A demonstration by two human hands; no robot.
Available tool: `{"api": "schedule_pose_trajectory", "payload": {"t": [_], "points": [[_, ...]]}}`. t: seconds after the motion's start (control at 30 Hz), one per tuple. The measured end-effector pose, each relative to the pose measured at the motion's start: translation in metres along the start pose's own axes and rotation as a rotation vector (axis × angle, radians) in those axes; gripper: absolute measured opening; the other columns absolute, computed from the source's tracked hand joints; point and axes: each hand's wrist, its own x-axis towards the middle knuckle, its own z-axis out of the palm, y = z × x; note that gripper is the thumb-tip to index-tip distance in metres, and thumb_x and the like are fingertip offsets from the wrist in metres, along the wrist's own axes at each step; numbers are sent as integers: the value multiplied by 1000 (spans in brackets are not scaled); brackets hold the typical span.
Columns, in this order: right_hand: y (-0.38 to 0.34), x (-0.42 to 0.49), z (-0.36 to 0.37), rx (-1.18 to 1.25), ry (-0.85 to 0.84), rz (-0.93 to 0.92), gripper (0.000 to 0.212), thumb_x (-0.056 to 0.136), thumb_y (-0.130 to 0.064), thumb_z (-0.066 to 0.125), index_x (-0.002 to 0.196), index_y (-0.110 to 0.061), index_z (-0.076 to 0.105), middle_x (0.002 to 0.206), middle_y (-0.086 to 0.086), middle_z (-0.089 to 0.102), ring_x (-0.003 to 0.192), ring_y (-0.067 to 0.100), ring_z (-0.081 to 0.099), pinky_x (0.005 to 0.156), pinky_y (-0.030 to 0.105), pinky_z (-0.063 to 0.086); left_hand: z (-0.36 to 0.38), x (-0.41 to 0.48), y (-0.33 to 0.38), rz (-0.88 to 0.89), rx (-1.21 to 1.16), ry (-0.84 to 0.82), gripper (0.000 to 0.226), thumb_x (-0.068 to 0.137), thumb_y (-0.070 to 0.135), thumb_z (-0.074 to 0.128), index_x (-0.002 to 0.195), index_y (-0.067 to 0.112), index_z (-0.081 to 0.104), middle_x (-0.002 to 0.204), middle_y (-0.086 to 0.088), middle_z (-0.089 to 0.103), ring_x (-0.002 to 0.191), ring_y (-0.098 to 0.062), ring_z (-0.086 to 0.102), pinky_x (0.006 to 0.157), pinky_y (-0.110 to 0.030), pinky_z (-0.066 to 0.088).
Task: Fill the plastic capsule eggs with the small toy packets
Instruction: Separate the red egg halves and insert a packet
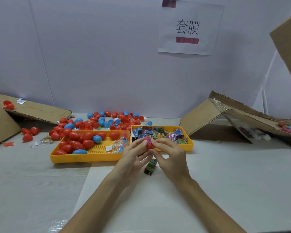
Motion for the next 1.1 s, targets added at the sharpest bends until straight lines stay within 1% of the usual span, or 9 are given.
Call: {"api": "schedule_pose_trajectory", "payload": {"t": [0.2, 0.3, 0.37, 0.47, 0.6, 0.73, 0.83, 0.93, 1.1], "points": [[1, 0, -1, 24, -3, -10, 31, 80, -8, 81, 111, -8, 77, 104, 3, 74, 96, 15, 69, 80, 44, 58, -1, 1, -2, 6, 14, -3, 40, 88, 21, 70, 125, 8, 65, 122, -15, 72, 114, -25, 70, 83, -27, 59], [-2, 2, -2, 85, 13, 72, 28, 83, -11, 80, 111, -10, 77, 104, -1, 75, 98, 8, 69, 86, 31, 57, -1, 0, -2, 2, -14, -1, 39, 88, 22, 68, 125, 7, 65, 121, -16, 72, 114, -24, 70, 87, -28, 59], [-3, 4, -3, 113, 29, 132, 22, 86, -10, 77, 108, -11, 78, 100, -4, 76, 96, 5, 69, 85, 25, 56, -1, 0, -2, -9, -21, 7, 38, 92, 22, 64, 126, 6, 63, 123, -17, 71, 115, -25, 69, 91, -28, 59], [-2, 5, -6, 88, 23, 148, 13, 85, -4, 79, 96, -9, 80, 93, -2, 76, 90, 8, 70, 80, 28, 57, -1, -1, -2, -23, -4, -2, 35, 97, 21, 61, 126, 1, 62, 124, -17, 71, 116, -24, 68, 90, -27, 59], [-3, 6, -6, 59, 24, 136, 11, 84, -3, 78, 93, -8, 80, 90, -1, 76, 86, 10, 70, 78, 28, 57, -1, -1, 0, -17, 21, -21, 38, 95, 21, 61, 126, -2, 63, 126, -18, 69, 118, -24, 68, 96, -29, 56], [-2, 6, -7, 29, 22, 113, 10, 85, -2, 76, 93, -7, 79, 90, 0, 76, 84, 9, 70, 77, 24, 57, 2, 0, -1, -4, 78, 19, 32, 97, 18, 60, 126, 6, 65, 124, -16, 71, 112, -23, 70, 90, -30, 57], [-2, 6, -10, 24, 20, 94, 9, 86, -5, 76, 94, -7, 78, 90, 0, 76, 84, 9, 70, 77, 23, 57, 2, 1, -1, 10, 101, 36, 31, 100, 15, 57, 131, 16, 62, 120, -12, 73, 112, -26, 71, 93, -34, 54], [-4, 6, -10, 9, 15, 64, 9, 85, -4, 77, 93, -7, 78, 89, 0, 76, 83, 9, 69, 77, 22, 56, 2, 0, 0, 21, 128, 39, 31, 101, 15, 57, 132, 19, 62, 118, -11, 74, 111, -26, 71, 94, -35, 54], [-5, 5, -11, -62, 4, 19, 6, 85, -3, 76, 89, -7, 76, 85, 0, 74, 80, 11, 69, 74, 30, 57, 0, 2, -2, 52, 200, 41, 33, 100, 18, 59, 133, 19, 62, 118, -10, 74, 110, -26, 71, 89, -32, 58]]}}
